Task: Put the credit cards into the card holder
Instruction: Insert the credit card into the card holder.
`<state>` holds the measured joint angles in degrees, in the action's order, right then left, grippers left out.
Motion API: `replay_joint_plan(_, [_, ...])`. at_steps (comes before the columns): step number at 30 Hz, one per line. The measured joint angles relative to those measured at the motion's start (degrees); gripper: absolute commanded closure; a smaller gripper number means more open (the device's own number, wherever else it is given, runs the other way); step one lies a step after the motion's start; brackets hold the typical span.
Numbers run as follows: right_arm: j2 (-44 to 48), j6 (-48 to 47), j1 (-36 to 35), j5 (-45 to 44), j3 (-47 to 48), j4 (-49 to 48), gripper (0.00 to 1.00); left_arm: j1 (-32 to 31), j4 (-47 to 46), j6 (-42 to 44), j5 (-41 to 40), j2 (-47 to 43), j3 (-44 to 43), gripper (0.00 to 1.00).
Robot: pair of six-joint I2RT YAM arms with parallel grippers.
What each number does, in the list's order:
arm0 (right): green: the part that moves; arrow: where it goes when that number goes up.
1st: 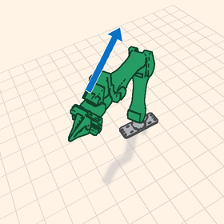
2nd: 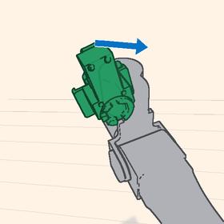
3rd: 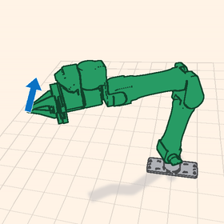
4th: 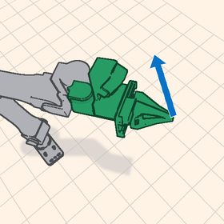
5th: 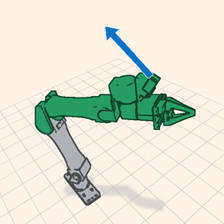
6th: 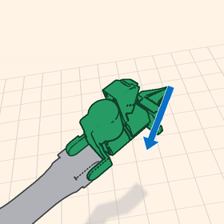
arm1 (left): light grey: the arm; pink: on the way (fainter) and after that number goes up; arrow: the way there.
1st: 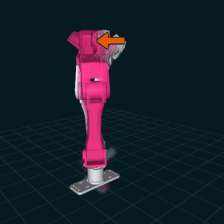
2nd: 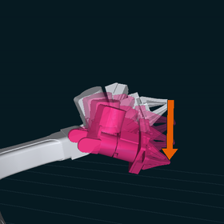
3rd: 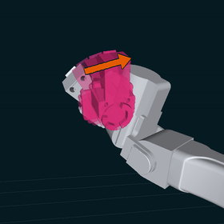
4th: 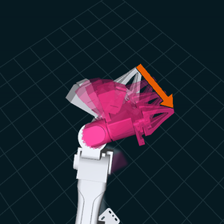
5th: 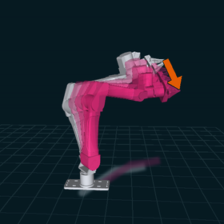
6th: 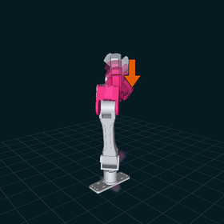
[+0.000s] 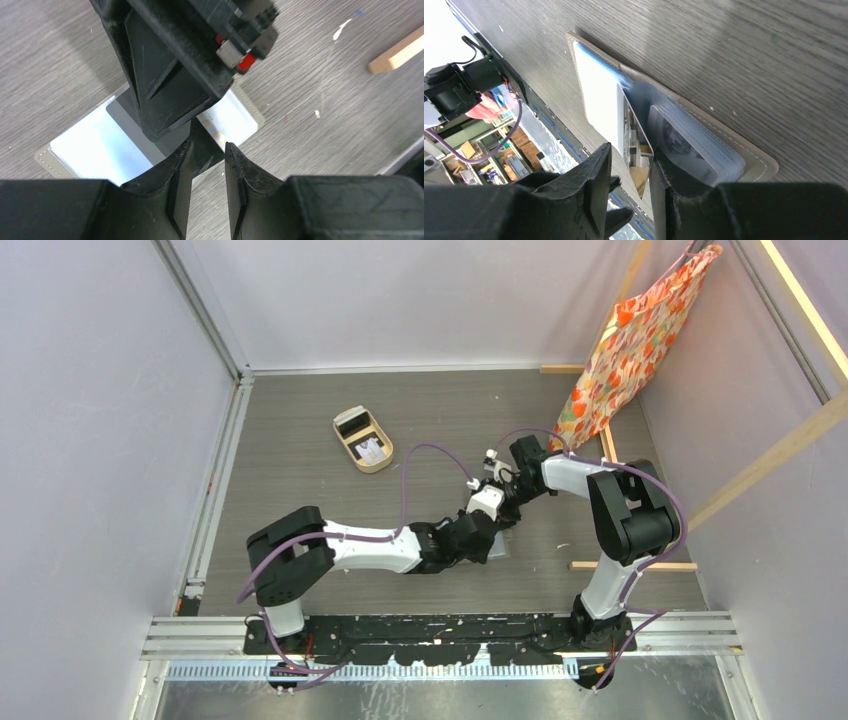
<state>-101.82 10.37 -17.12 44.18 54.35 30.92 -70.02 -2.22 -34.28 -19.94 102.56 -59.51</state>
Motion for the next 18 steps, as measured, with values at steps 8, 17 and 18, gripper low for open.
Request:
replay_joint_plan(8, [0.00,0.00,0.00,-0.02,0.09,0.24,0.62,0.00,-0.72,-0.44,0.66,-2.91,-0.85,0.67])
replay_joint_plan(17, [0.00,0.00,0.00,-0.04,0.09,0.39,0.62,0.00,-0.90,-3.54,2.05,-0.87,-3.19,0.70])
replay_joint_plan(18, [0.00,0.00,0.00,-0.04,0.09,0.42,0.62,0.00,-0.92,-4.00,2.21,-0.17,-3.63,0.70])
